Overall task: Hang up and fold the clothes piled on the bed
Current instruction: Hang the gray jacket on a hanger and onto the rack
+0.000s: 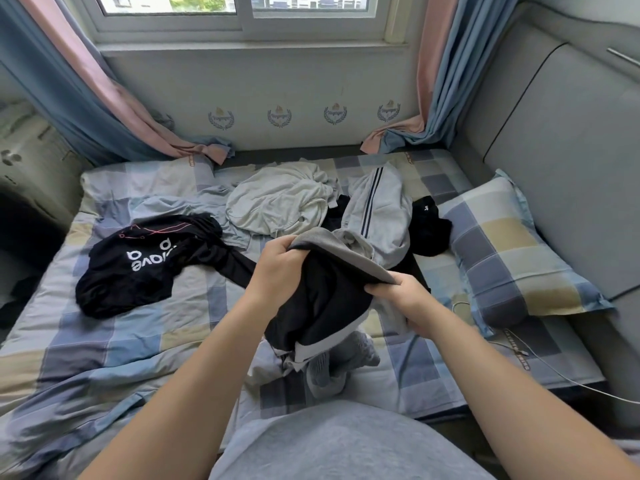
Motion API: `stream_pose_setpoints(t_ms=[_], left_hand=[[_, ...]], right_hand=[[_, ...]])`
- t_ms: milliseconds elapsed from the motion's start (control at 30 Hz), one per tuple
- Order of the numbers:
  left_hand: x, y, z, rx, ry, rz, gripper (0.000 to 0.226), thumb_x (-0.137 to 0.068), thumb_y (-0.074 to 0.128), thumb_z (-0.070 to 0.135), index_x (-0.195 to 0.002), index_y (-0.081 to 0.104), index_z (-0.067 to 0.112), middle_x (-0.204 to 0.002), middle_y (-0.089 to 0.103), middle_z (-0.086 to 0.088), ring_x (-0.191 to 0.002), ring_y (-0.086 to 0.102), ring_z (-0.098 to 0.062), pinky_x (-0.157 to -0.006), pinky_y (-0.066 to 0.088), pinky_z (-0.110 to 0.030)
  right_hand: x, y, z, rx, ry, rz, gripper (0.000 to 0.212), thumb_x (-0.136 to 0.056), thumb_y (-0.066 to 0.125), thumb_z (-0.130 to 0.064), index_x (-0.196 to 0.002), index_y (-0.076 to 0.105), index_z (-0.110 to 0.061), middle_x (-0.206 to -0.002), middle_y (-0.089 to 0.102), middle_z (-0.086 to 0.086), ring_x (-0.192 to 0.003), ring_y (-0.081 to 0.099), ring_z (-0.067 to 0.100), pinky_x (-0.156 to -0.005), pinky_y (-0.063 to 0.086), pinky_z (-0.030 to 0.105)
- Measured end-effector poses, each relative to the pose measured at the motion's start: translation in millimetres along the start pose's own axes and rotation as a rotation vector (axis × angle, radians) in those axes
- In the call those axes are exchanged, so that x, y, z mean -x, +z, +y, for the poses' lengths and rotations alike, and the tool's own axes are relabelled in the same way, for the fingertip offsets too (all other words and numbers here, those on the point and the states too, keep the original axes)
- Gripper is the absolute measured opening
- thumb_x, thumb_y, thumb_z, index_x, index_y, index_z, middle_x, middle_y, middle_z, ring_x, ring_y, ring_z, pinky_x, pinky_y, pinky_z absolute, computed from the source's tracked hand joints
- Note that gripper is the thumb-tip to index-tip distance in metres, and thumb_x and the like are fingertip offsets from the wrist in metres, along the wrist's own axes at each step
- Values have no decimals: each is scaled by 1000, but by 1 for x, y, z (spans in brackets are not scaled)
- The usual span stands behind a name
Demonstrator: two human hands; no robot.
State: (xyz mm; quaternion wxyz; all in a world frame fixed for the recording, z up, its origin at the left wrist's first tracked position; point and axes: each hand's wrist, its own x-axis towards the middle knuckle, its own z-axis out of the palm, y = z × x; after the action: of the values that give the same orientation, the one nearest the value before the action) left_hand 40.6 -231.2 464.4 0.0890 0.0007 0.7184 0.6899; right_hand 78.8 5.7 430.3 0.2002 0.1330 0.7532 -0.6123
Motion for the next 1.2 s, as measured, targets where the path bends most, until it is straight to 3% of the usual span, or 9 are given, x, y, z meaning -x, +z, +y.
stream_pose_setpoints(t_ms=[133,267,400,500,600,767,933,1067,1200], left_hand=[[-2,-3,-7,-84,-64,170,18,-88,55,19,-80,70,13,-73,64,-2,-70,58,-18,-66,46,-36],[-2,-4,-12,-171,-53,196,7,-93,67,22,-100,67,23,-101,71,5,-91,65,-12,-81,52,-28],[14,11,-13,-241,18,-46,10,-87,76,28,-95,72,25,-91,74,13,-86,69,-8,-76,53,-19],[26,24,-17,-254,-6,-347,37,-74,80,42,-106,70,27,-104,72,16,-99,69,-4,-87,54,-22],[34,38,-26,-345,-19,-481,64,-64,81,51,-120,56,36,-115,63,28,-108,57,13,-86,44,-6],[31,53,-42,-514,-4,-182,47,-78,74,49,-114,52,28,-112,60,8,-104,60,-10,-83,52,-35],[23,41,-42,-514,58,-8,12,-90,53,47,-82,47,39,-91,54,7,-87,53,-14,-63,38,-26],[18,29,-47,-505,49,30,40,-97,48,12,-65,45,36,-64,53,13,-59,43,-3,-52,29,-23],[12,18,-44,-505,-55,46,24,-88,45,17,-64,38,17,-55,41,7,-57,35,-16,-56,28,-35]], right_hand=[[0,0,-6,-35,8,22,14,-93,66,-16,-103,76,-17,-103,77,11,-102,72,27,-90,55,35],[-1,1,-28,-157,-25,98,13,-97,63,-16,-101,75,-12,-98,77,13,-91,73,25,-84,58,37],[0,0,-52,-329,-13,186,14,-98,60,-12,-96,72,-5,-84,72,13,-74,70,21,-69,59,33],[8,-2,-64,-439,18,172,17,-99,59,-14,-88,70,-9,-73,69,8,-65,68,18,-63,57,32],[19,-4,-76,-476,8,90,17,-99,59,-18,-89,71,-10,-78,70,8,-69,70,19,-62,58,32],[36,-1,-96,-577,-28,-4,12,-99,60,-18,-96,69,-10,-82,72,7,-71,72,18,-59,57,30],[45,-3,-106,-621,-49,-56,16,-98,60,-15,-86,71,-12,-80,73,6,-69,73,17,-58,58,29],[45,-7,-107,-693,-20,-14,8,-95,62,-15,-101,67,-11,-92,73,8,-77,73,20,-62,60,32],[37,-14,-102,-857,20,-6,10,-97,60,-14,-104,63,-9,-94,73,11,-78,74,21,-63,61,31]])
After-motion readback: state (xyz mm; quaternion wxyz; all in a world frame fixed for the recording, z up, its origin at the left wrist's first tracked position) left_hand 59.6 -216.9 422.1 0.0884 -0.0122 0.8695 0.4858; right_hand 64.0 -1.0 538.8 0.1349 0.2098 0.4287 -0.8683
